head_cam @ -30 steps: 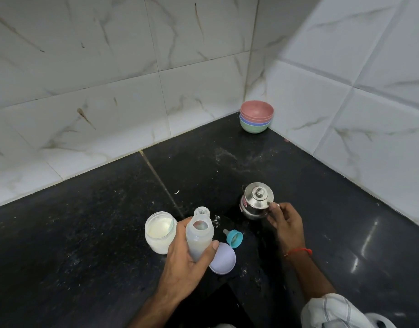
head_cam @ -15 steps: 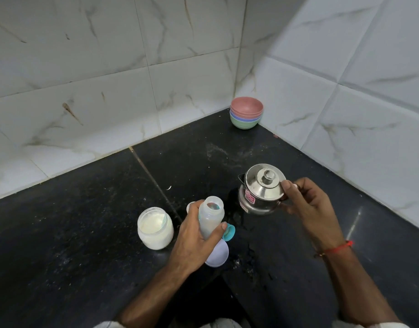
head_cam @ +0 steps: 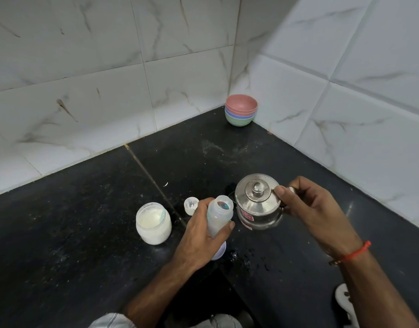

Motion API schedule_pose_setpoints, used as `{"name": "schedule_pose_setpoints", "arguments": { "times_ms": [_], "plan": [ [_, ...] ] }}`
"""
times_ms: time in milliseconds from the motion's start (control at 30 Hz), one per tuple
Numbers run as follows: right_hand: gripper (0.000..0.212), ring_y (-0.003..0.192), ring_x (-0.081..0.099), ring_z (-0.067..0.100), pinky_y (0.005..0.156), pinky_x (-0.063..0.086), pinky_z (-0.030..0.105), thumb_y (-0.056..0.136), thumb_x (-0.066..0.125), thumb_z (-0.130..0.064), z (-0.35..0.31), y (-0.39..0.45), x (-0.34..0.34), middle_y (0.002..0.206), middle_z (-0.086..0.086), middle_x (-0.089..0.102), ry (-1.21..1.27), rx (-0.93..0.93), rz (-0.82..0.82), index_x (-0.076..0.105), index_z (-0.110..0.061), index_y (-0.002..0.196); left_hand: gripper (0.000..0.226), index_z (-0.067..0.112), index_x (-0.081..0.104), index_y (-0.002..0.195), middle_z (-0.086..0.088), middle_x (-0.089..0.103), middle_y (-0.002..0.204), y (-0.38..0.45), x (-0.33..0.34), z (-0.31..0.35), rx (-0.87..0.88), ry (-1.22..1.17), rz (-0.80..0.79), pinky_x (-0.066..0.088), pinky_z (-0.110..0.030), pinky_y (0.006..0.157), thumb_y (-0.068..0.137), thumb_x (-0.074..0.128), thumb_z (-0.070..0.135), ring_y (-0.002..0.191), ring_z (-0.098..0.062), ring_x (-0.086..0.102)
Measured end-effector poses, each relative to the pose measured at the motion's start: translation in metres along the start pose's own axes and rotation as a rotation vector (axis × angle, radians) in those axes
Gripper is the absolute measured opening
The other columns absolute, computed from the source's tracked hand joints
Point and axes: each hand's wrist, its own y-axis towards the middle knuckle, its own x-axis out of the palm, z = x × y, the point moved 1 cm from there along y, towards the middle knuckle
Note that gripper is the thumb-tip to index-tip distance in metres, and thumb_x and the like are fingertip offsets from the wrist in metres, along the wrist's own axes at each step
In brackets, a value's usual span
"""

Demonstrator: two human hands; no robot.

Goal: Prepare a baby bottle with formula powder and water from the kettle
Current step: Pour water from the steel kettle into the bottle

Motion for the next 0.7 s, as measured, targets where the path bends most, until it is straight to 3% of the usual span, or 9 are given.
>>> {"name": "schedule_pose_setpoints", "arguments": {
  "times_ms": [67,167,333,700],
  "plan": [
    [0.061,0.070,0.053,0.027,0.070,0.050,0.065,0.077,0.073,-0.071,-0.004,0.000,0.000,0.075,0.024,0.059,-0.068,-0.018,-0.006,0.056,-0.012,0.076,0.051,0.052,0.041,0.121,0.020,0.059,0.124,-0.002,0.001,0.001,0.004,-0.012,-0.005,0.046,-0.008,0.088,0.091,0.079,0.037,0.114,0.000,0.059],
    [0.057,0.068,0.055,0.021,0.067,0.050,0.056,0.081,0.071,-0.066,-0.009,-0.001,0.001,0.071,0.013,0.061,-0.146,-0.040,-0.017,0.057,-0.011,0.076,0.051,0.047,0.043,0.125,0.017,0.060,0.124,-0.003,0.002,0.002,0.014,-0.021,-0.014,0.045,-0.008,0.088,0.091,0.079,0.037,0.114,-0.003,0.060],
    [0.047,0.062,0.054,0.004,0.062,0.044,0.021,0.085,0.068,-0.052,-0.014,-0.003,0.002,0.065,-0.005,0.061,-0.231,-0.076,-0.017,0.057,-0.007,0.075,0.049,0.034,0.047,0.129,0.014,0.061,0.123,-0.006,0.001,0.001,0.016,-0.037,-0.022,0.043,-0.006,0.086,0.091,0.079,0.036,0.112,-0.004,0.060],
    [0.045,0.068,0.063,0.021,0.065,0.054,0.036,0.083,0.064,-0.057,-0.026,-0.006,0.000,0.071,0.004,0.066,-0.381,-0.119,-0.015,0.059,-0.013,0.074,0.051,0.031,0.047,0.130,0.014,0.061,0.123,-0.009,0.003,0.000,0.006,-0.079,-0.047,0.046,-0.008,0.085,0.091,0.079,0.036,0.111,-0.003,0.061]
  ]
}}
